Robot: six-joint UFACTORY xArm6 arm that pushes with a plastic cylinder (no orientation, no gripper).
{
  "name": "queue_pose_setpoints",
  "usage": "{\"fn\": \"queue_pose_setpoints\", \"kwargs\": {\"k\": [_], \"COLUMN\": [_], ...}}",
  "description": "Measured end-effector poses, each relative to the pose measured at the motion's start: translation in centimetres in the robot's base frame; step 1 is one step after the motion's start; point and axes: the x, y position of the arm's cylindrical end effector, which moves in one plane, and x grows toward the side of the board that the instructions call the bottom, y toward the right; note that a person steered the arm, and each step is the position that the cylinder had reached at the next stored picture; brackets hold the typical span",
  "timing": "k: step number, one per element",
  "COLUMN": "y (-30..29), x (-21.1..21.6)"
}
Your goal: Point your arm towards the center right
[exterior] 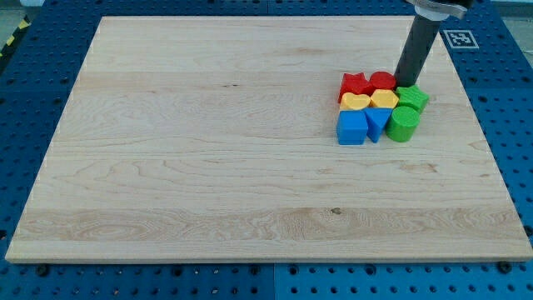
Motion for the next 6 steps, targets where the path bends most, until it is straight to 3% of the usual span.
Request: {"fn": "queue_pose_setpoints", "kwargs": {"k": [3,6], "y": [4.5,4.8], "x": [1.3,8.4]}}
